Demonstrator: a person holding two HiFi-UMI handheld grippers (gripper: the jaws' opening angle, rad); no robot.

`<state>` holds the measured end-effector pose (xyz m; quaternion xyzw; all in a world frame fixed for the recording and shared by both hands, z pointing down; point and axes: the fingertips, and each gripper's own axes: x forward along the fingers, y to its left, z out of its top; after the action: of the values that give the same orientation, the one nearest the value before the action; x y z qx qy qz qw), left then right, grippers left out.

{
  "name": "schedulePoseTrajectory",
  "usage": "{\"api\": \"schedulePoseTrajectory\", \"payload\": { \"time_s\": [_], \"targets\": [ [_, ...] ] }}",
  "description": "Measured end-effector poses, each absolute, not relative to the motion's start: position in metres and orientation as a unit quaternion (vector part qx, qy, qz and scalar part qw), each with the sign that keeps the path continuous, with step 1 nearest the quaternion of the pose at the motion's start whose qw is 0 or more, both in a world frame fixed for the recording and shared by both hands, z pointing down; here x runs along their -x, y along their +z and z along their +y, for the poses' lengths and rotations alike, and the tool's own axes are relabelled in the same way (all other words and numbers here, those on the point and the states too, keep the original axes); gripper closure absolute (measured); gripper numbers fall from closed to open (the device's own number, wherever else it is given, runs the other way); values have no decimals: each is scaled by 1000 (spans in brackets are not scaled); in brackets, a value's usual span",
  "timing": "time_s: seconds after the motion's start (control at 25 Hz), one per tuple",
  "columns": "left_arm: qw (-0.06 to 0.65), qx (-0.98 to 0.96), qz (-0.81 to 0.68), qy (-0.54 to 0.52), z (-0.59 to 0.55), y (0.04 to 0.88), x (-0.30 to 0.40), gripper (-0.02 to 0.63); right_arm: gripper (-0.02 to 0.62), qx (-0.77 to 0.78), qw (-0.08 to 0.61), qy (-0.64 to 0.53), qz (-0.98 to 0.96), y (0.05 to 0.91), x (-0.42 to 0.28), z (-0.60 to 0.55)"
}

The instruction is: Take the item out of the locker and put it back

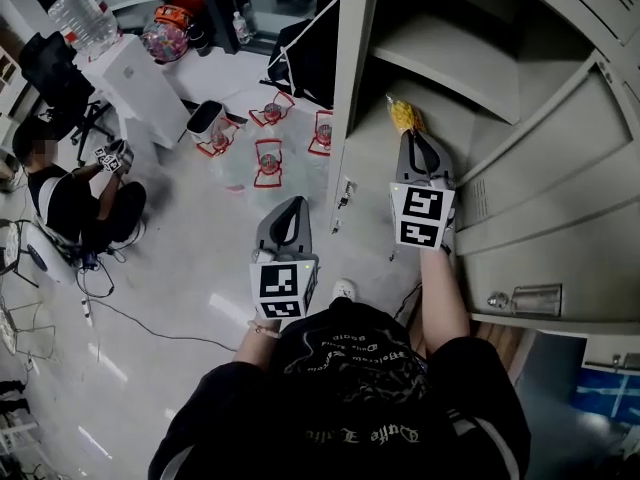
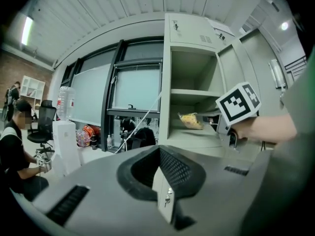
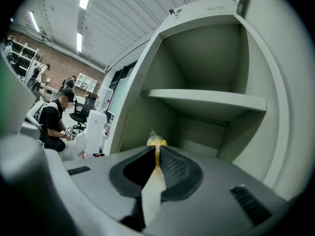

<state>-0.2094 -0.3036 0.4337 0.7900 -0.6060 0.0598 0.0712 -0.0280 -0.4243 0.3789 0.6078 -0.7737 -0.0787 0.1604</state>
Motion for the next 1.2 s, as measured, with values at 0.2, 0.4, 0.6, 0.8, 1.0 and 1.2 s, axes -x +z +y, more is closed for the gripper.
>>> {"api": "schedulePoseTrajectory", "payload": {
  "time_s": [0.2, 0.4, 0.6, 0.8, 1.0, 1.2],
  "targets": [
    [70, -784, -614, 52, -320, 429, 212, 600, 572, -608, 185, -77, -768, 389, 22, -448],
    [72, -781, -618, 52, -333, 431, 210, 600, 571, -607, 212, -80, -762, 398, 15, -472],
    [76, -772, -629, 53, -342, 434, 216, 600, 571, -599, 237, -70, -761, 410, 14, -488],
    [82, -764, -638, 50, -347, 438, 220, 600, 571, -593, 259, -66, -759, 413, 9, -500],
    [93, -756, -645, 57, -346, 448, 221, 600, 571, -588, 270, -40, -761, 419, 7, -505],
    [92, -751, -651, 55, -344, 452, 223, 600, 566, -578, 283, -16, -765, 430, 6, -507]
  ]
}}
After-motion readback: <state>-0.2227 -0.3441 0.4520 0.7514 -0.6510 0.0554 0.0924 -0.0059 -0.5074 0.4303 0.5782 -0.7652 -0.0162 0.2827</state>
